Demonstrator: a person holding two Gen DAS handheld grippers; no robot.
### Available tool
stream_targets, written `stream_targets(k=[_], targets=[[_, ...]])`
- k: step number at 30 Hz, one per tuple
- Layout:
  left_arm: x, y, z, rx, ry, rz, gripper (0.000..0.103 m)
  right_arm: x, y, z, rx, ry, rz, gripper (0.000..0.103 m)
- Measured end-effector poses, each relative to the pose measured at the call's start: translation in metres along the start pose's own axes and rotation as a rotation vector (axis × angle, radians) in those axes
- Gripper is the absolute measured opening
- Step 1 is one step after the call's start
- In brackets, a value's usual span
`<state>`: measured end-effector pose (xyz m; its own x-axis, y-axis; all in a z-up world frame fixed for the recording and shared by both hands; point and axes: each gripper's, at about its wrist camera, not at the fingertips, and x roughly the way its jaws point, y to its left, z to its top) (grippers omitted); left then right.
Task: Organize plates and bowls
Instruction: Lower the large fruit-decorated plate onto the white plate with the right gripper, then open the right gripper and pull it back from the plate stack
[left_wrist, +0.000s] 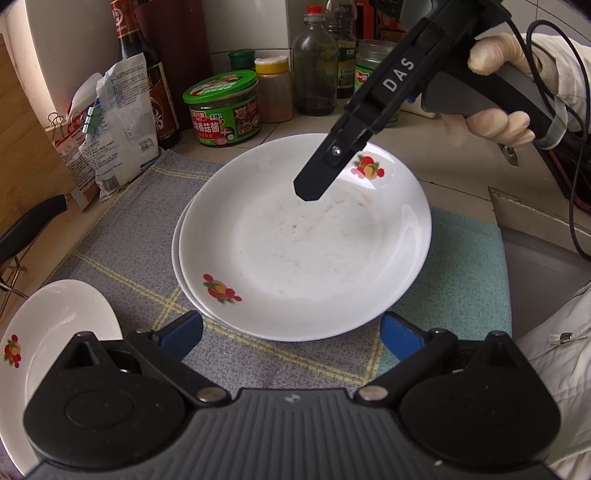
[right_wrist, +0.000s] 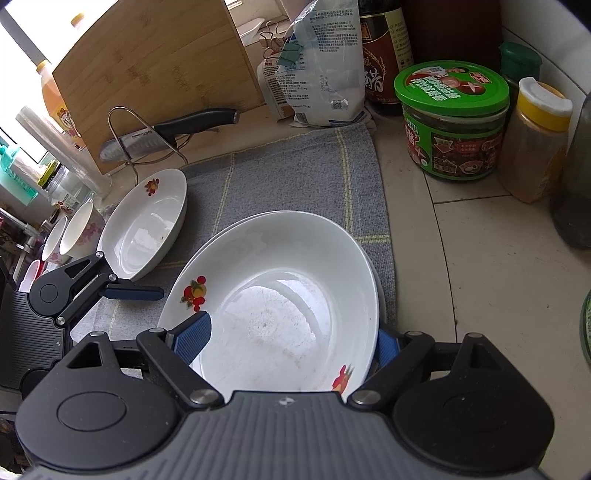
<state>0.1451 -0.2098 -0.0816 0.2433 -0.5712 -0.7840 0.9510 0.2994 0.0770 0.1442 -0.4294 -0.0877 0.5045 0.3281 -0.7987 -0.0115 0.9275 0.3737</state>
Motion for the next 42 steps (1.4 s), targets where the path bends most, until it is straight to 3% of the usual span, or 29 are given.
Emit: stream_targets(k=[32, 37, 42], targets=[[-0.03, -0.019, -0.016, 0.008, -0.043, 0.005, 0.101, -0.01, 0.015, -0.019, 0.007, -0.018, -0.132, 0.095], [-0.033, -0.018, -0.017, -0.006, -0.056, 0.027, 0.101, -0.017, 0.027, -0.018, -0.055, -0.049, -0.14, 0.103], [-0.038, -0.016, -0.017, -0.054, -0.076, 0.068, 0.102, -0.016, 0.045, -0.018, -0.129, -0.053, -0.187, 0.103]])
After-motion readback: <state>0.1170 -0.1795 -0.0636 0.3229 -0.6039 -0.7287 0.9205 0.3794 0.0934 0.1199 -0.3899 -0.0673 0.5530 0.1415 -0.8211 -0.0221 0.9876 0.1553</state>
